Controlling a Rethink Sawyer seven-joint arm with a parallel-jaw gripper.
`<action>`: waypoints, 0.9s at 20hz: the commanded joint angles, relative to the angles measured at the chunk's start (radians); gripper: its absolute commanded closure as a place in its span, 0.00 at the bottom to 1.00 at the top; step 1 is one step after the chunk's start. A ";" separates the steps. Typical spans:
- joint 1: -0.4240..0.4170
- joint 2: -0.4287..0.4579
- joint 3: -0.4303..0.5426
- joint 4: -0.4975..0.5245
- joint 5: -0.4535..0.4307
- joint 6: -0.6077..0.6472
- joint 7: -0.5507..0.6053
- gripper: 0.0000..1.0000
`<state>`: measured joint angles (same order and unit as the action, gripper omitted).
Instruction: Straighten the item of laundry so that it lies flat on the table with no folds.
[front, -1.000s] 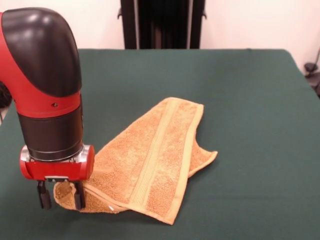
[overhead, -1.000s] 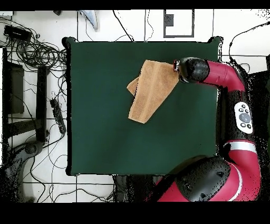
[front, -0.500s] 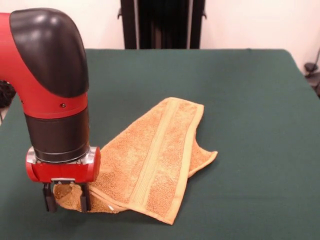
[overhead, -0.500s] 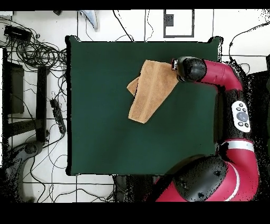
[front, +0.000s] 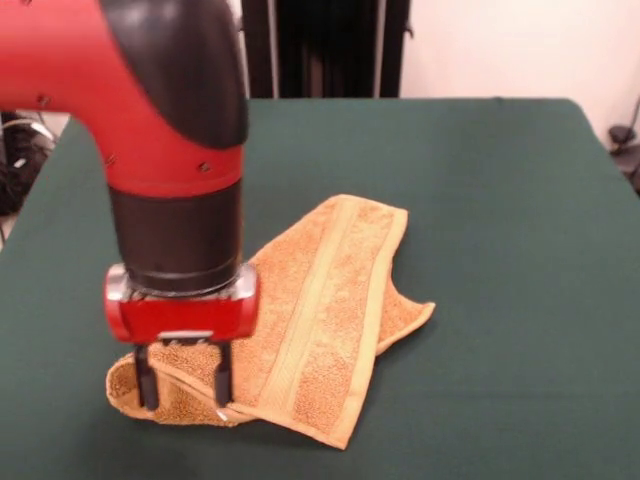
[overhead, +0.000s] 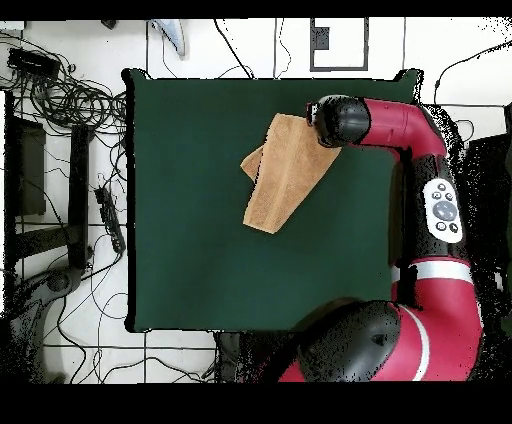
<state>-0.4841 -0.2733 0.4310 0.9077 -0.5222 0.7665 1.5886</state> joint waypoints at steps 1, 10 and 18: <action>0.120 -0.100 -0.025 0.104 0.071 0.210 0.104 0.00; 0.195 -0.104 -0.107 0.154 0.115 0.160 0.233 0.00; 0.257 0.012 -0.193 0.169 0.117 0.014 0.346 0.00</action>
<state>-0.2754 -0.3803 0.2822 0.9186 -0.4170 0.8452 1.6289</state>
